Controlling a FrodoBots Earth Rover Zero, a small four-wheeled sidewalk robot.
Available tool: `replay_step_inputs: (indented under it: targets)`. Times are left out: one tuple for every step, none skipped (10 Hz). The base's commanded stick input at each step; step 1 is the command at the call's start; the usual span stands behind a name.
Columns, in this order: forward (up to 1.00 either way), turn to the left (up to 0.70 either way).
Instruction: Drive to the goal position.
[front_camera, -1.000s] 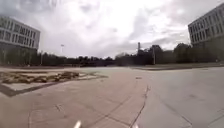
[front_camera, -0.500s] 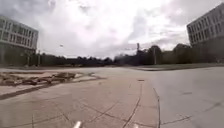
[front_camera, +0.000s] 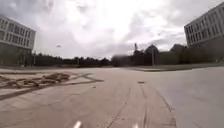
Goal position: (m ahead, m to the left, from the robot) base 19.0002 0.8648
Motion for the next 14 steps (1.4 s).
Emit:
replay_step_inputs:
  targets:
    - [1.00, 0.00]
    - [1.00, 0.00]
    - [1.00, -0.21]
    - [1.00, -0.35]
    - [1.00, -0.40]
    - [1.00, -0.20]
    - [1.00, -0.03]
    - [1.00, 0.00]
    - [1.00, 0.00]
    - [1.00, 0.00]
    - [1.00, 0.00]
    - [1.00, 0.00]
    - [1.00, 0.00]
    - [1.00, 0.00]
